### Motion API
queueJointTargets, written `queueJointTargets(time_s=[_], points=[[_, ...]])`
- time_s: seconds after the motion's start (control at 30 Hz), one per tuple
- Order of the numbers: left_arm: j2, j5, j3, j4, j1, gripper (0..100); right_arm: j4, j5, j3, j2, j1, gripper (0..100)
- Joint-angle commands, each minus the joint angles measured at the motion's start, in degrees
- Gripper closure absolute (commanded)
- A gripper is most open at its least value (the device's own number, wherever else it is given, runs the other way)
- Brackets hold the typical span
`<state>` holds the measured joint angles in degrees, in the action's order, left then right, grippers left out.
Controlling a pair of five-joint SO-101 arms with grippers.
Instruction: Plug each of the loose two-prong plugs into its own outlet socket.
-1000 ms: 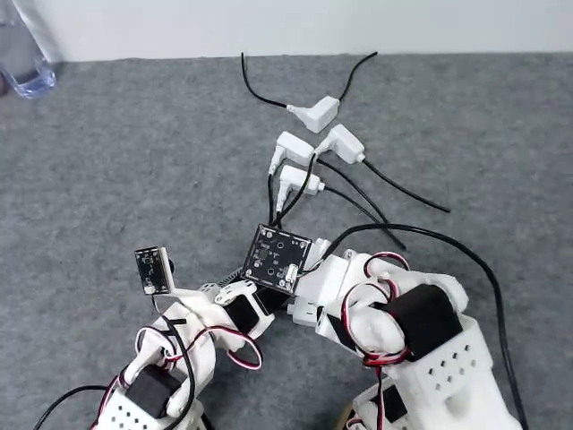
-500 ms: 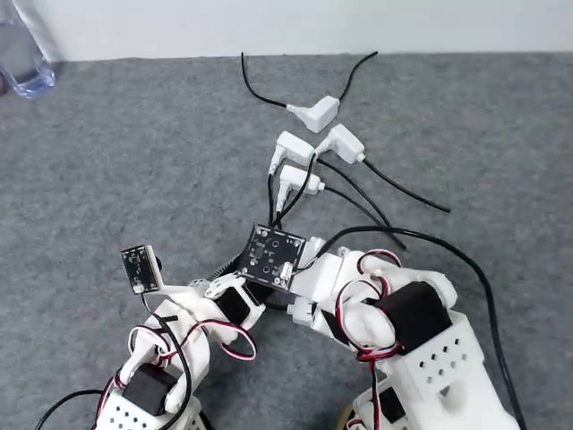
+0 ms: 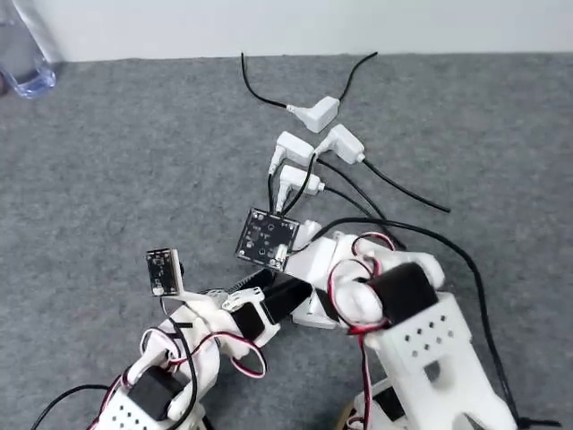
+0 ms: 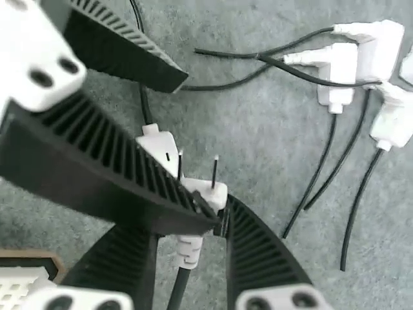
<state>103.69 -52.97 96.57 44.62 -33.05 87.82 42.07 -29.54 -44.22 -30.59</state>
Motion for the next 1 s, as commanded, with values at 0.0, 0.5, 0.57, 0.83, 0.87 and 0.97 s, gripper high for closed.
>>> queueJointTargets(time_s=[0.0, 0.5, 0.57, 0.83, 0.87, 0.97], points=[[0.5, 0.0, -0.7, 0.3, -0.8, 62, -2.3, 0.2, 0.5, 1.0, 0.8, 99.1], [0.5, 0.0, -0.8, 0.3, -0.8, 62, 6.4, 0.0, 9.1, 1.0, 0.7, 99.0], [0.5, 0.0, -0.8, 0.3, -0.8, 62, 8.0, -0.1, 11.1, 1.0, 0.7, 99.0], [0.5, 0.0, -0.7, 0.3, -0.8, 62, 13.8, -1.6, 14.0, 1.0, -1.4, 99.0], [0.5, 0.0, -0.7, 0.3, -0.8, 62, 14.2, -1.6, 14.2, 0.9, -1.8, 99.0], [0.5, 0.0, -0.7, 0.3, -0.8, 62, 14.4, -1.6, 14.2, 0.9, -1.8, 99.0]])
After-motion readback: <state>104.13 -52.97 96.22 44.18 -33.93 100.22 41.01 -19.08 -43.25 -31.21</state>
